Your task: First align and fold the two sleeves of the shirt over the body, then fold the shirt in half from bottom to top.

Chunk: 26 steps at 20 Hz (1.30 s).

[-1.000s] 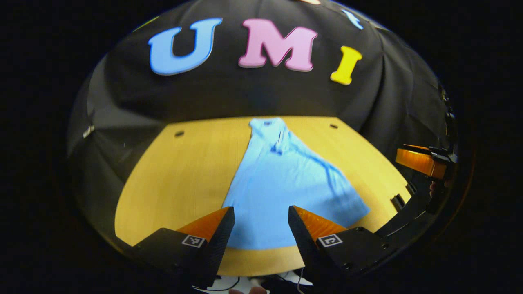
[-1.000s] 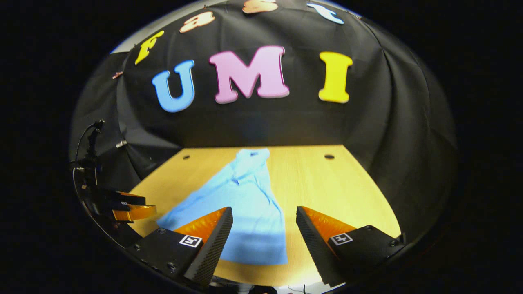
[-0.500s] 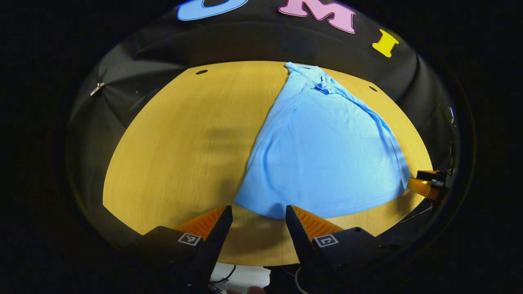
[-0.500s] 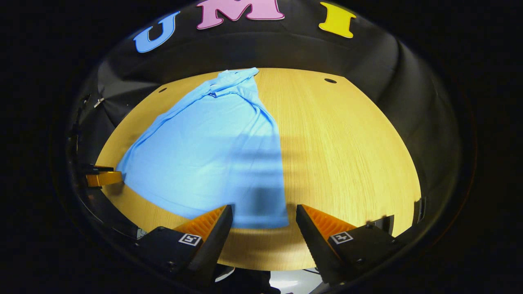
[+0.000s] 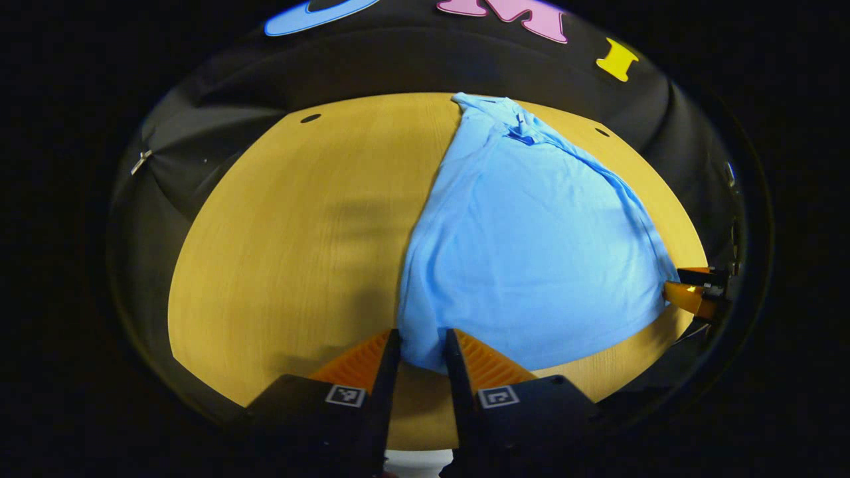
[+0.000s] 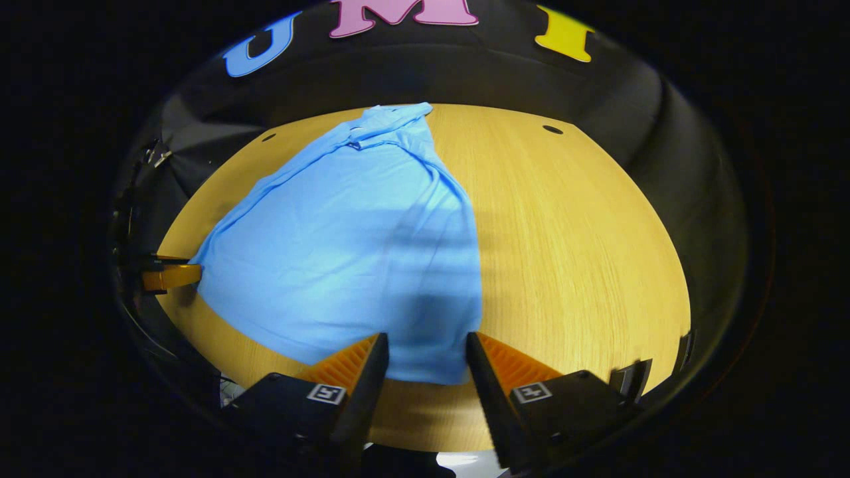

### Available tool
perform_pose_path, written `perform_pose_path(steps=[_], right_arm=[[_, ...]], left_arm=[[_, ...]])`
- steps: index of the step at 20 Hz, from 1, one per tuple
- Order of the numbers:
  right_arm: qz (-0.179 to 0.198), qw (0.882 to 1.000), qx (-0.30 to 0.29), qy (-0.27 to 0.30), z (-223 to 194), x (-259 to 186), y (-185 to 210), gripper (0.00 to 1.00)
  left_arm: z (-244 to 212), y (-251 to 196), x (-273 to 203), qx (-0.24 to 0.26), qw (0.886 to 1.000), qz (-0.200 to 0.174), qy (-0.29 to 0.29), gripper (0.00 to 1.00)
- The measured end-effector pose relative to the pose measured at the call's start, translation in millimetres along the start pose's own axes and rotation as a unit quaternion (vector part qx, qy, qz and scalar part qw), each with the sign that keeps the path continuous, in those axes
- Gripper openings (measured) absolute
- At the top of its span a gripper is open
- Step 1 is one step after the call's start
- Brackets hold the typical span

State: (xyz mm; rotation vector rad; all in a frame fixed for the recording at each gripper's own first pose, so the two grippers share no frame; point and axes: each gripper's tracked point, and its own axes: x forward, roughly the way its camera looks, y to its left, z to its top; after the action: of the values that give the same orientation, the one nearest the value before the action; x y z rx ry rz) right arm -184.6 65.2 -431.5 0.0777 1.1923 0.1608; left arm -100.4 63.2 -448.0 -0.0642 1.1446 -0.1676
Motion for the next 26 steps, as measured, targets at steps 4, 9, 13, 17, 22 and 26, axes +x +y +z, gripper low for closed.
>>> perform_pose_path(steps=[4,9,13,17,22,26], right_arm=[[0.026,0.999,0.032,-0.005,6.5,3.3,13.5,0.1],[0.047,0.992,0.111,-0.037,55.9,1.8,-2.9,0.05],[0.049,0.987,0.107,-0.109,140.4,5.4,-19.9,0.05],[0.046,0.979,0.106,-0.167,229.1,29.0,-40.1,0.05],[0.041,0.966,0.109,-0.231,336.8,82.1,-62.6,0.05],[0.035,0.955,0.132,-0.261,402.5,140.5,-77.6,0.05]], left_arm=[[6.6,-6.4,1.2,0.001,1.0,0.003,-0.006,0.07],[53.1,-10.0,-14.5,-0.046,0.998,-0.014,-0.044,0.06],[145.0,-11.6,-18.7,-0.064,0.991,-0.021,-0.116,0.02],[246.4,-10.4,4.9,-0.083,0.979,-0.016,-0.185,0.02],[368.7,-1.9,47.7,-0.1,0.962,0.003,-0.253,0.06],[445.1,4.1,92.5,-0.115,0.949,0.016,-0.293,0.06]])
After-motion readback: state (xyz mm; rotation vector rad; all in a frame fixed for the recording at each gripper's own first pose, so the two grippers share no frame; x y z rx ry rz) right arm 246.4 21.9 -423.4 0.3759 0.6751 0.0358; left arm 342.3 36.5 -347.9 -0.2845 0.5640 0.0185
